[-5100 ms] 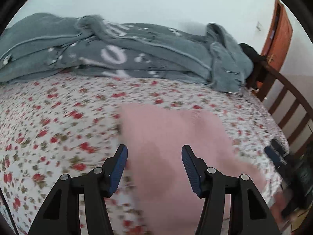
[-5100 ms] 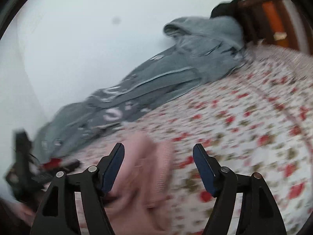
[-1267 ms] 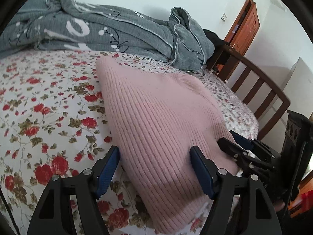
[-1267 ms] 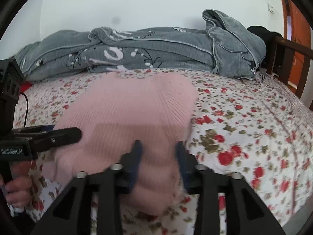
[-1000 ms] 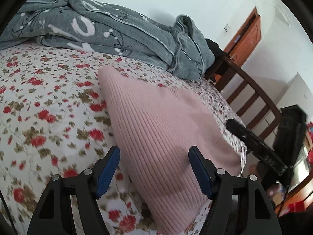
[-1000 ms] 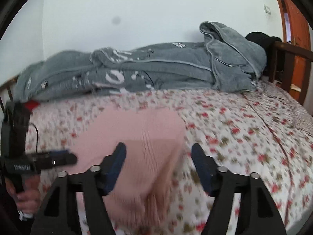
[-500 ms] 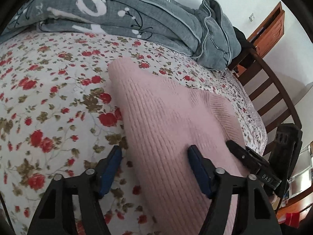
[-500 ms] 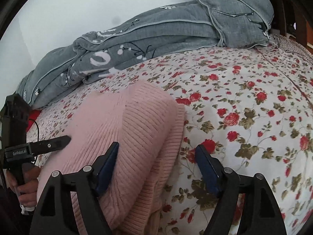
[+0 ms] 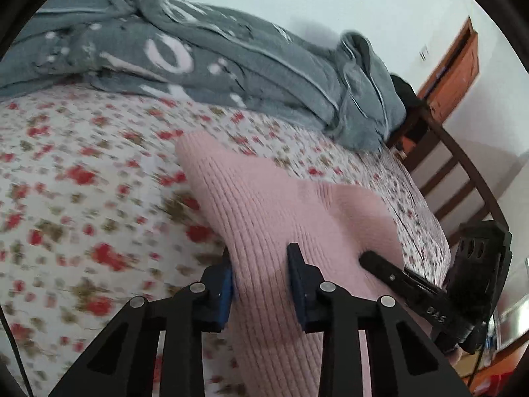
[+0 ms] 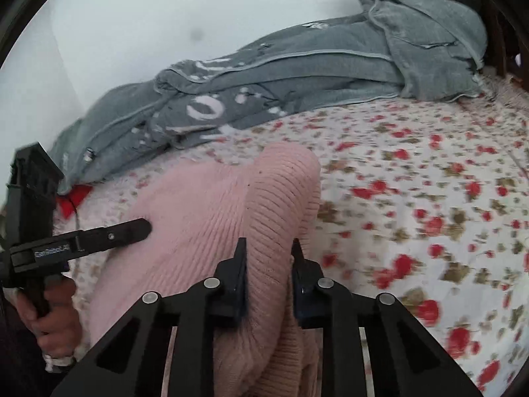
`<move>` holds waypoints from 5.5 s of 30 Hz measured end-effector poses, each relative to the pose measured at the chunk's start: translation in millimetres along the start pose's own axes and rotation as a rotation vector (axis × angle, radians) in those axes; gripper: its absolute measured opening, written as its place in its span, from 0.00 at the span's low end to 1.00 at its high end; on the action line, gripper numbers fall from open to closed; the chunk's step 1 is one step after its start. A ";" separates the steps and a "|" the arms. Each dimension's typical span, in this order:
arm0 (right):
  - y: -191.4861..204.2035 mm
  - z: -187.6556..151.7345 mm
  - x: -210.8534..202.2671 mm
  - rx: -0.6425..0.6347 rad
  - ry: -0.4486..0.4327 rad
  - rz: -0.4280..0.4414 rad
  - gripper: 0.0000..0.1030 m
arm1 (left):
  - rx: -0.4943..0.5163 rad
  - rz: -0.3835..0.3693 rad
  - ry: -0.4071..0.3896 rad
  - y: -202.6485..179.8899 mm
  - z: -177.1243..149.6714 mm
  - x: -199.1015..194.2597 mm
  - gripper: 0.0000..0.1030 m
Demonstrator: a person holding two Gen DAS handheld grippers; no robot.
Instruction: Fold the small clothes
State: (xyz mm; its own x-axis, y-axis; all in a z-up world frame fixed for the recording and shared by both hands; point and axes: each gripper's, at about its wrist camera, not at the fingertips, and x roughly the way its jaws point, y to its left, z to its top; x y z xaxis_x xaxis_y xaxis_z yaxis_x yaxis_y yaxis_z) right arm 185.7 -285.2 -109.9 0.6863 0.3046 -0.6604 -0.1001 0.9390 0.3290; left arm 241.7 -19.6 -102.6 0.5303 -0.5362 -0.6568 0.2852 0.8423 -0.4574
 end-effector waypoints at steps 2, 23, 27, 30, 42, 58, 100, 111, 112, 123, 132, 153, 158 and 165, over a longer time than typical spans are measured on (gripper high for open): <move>9.5 9.9 8.1 0.036 0.022 0.079 0.21 | 0.000 0.042 -0.014 10.3 9.2 -11.6 0.28; 110.2 8.8 106.3 -0.291 -0.022 -0.152 0.30 | -0.009 0.344 -0.146 88.2 7.3 8.8 0.43; 110.3 7.3 103.4 -0.299 -0.026 -0.161 0.31 | -0.009 0.346 -0.145 86.8 5.7 10.7 0.44; 107.5 8.0 104.5 -0.286 -0.021 -0.155 0.31 | -0.040 0.314 -0.139 92.9 5.0 10.6 0.47; 101.6 8.9 106.7 -0.237 -0.019 -0.143 0.41 | -0.093 0.270 -0.137 103.2 2.7 10.3 0.52; 86.9 11.2 100.3 -0.147 -0.030 -0.166 0.65 | -0.034 0.313 -0.186 82.1 -15.9 -13.4 0.53; 146.2 -43.8 -170.2 -0.202 -0.061 -0.296 0.97 | 0.042 0.435 -0.188 -70.5 -104.0 -204.0 0.70; 141.0 -43.9 -177.4 -0.177 -0.060 -0.298 0.97 | 0.057 0.469 -0.183 -78.0 -105.4 -201.8 0.70; 140.8 -43.9 -177.6 -0.175 -0.060 -0.296 0.97 | 0.056 0.471 -0.184 -78.2 -105.5 -201.7 0.70; 147.1 -45.3 -179.8 -0.181 -0.070 -0.290 0.97 | 0.063 0.464 -0.189 -79.7 -105.4 -204.9 0.70; 146.2 -44.8 -181.1 -0.168 -0.074 -0.291 0.97 | 0.063 0.463 -0.194 -79.2 -105.1 -207.3 0.70; 144.8 -44.4 -185.6 -0.150 -0.087 -0.289 0.97 | 0.067 0.470 -0.202 -81.9 -104.8 -209.7 0.70; 145.2 -44.5 -185.7 -0.150 -0.087 -0.291 0.97 | 0.067 0.471 -0.202 -82.1 -105.1 -209.8 0.70; 144.7 -44.2 -186.2 -0.150 -0.088 -0.291 0.97 | 0.065 0.472 -0.204 -82.2 -103.9 -211.1 0.70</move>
State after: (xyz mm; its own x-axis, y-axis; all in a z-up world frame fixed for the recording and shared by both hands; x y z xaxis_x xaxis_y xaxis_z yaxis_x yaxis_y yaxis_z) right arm 11.6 -199.0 30.9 0.7608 0.0119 -0.6489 0.0084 0.9996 0.0282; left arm 23.3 18.6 11.4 0.7561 -0.0809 -0.6495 0.0230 0.9950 -0.0971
